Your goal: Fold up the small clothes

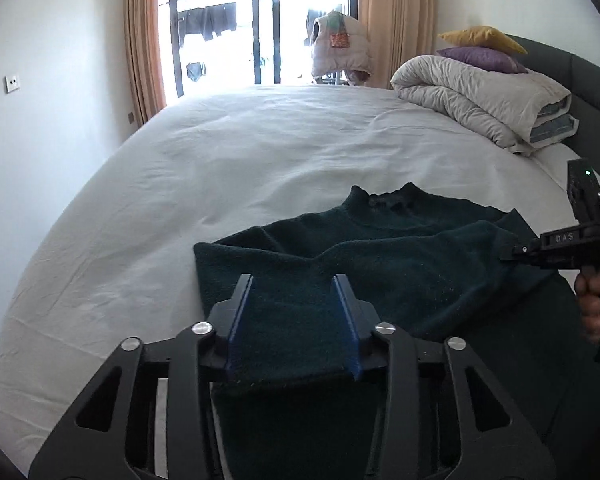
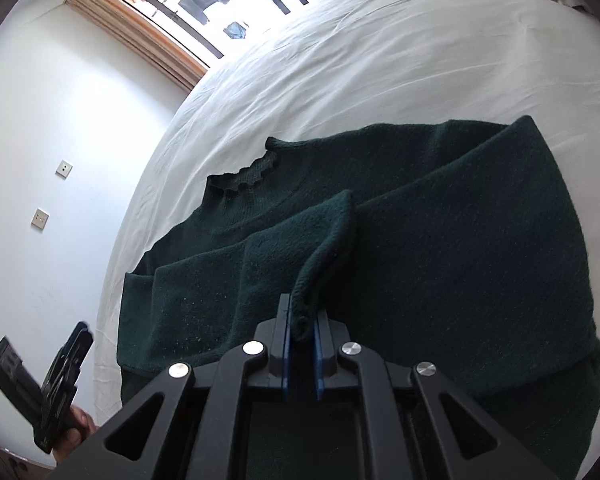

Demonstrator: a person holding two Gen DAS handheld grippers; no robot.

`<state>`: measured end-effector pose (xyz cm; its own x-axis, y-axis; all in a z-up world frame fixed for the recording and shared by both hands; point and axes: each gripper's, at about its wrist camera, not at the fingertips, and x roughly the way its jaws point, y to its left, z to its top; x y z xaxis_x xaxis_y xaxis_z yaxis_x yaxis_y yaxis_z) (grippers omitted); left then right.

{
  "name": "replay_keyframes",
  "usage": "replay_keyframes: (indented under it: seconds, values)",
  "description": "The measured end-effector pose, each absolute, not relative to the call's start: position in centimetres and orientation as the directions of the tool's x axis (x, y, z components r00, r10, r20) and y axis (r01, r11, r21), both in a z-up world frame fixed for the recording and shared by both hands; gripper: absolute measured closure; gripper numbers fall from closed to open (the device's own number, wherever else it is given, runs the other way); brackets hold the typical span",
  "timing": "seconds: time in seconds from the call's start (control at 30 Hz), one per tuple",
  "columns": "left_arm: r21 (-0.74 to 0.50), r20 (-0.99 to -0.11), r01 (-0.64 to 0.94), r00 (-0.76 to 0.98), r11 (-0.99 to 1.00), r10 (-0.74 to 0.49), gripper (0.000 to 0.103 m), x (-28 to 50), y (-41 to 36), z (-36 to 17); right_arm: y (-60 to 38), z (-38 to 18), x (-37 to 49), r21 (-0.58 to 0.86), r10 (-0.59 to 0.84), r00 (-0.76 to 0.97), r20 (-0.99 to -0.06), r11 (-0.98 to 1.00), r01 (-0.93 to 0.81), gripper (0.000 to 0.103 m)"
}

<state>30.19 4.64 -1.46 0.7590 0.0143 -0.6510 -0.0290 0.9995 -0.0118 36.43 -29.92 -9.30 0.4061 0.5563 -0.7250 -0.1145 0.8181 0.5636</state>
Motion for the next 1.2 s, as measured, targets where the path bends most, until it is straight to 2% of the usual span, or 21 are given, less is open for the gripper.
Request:
replay_keyframes:
  seconds: [0.1, 0.23, 0.47, 0.63, 0.83, 0.9, 0.97, 1.03, 1.13, 1.2]
  values:
    - [-0.042, -0.722, -0.008, 0.691, 0.999, -0.024, 0.07, 33.1, 4.6, -3.4, -30.4, -9.6, 36.1, 0.588, 0.568, 0.424, -0.706, 0.803, -0.098, 0.094]
    - [0.028, -0.81, -0.01, 0.586, 1.0, 0.029, 0.07, 36.1, 4.6, -9.3, -31.5, -10.5, 35.4, 0.602, 0.558, 0.452, -0.696, 0.796, -0.054, 0.094]
    - [0.026, -0.786, 0.023, 0.618, 0.999, 0.006, 0.069, 35.3, 5.1, -10.7, -32.7, -13.0, 33.8, 0.667, 0.574, 0.476, -0.667, 0.744, 0.036, 0.094]
    - [0.067, -0.784, 0.042, 0.62, 0.997, 0.027, 0.069, 34.7, 4.7, -11.0, -33.2, -13.7, 33.8, 0.691, 0.589, 0.484, -0.647, 0.721, 0.047, 0.096]
    - [0.009, -0.779, 0.035, 0.627, 0.999, -0.015, 0.069, 34.6, 5.6, -11.6, -33.9, -14.0, 32.6, 0.724, 0.608, 0.52, -0.6, 0.689, 0.03, 0.096]
    - [0.023, -0.778, 0.035, 0.628, 0.999, -0.004, 0.069, 34.8, 5.4, -11.7, -34.4, -13.4, 31.6, 0.708, 0.563, 0.553, -0.614, 0.703, 0.07, 0.094]
    - [0.036, -0.777, 0.034, 0.629, 0.999, 0.006, 0.069, 34.7, 5.2, -11.7, -34.6, -11.9, 30.3, 0.633, 0.451, 0.602, -0.659, 0.765, 0.118, 0.088]
    - [0.044, -0.777, 0.033, 0.629, 0.998, 0.013, 0.069, 34.7, 5.0, -11.7, -34.5, -9.7, 29.0, 0.565, 0.347, 0.663, -0.663, 0.813, 0.139, 0.088]
    - [0.051, -0.777, 0.033, 0.629, 0.998, 0.019, 0.069, 34.9, 4.8, -11.8, -32.2, -6.5, 28.7, 0.594, 0.423, 0.704, -0.57, 0.805, -0.003, 0.088]
    - [0.051, -0.777, 0.032, 0.63, 0.998, 0.02, 0.069, 34.9, 4.7, -11.8, -28.8, -5.1, 30.1, 0.618, 0.546, 0.655, -0.522, 0.772, -0.151, 0.088]
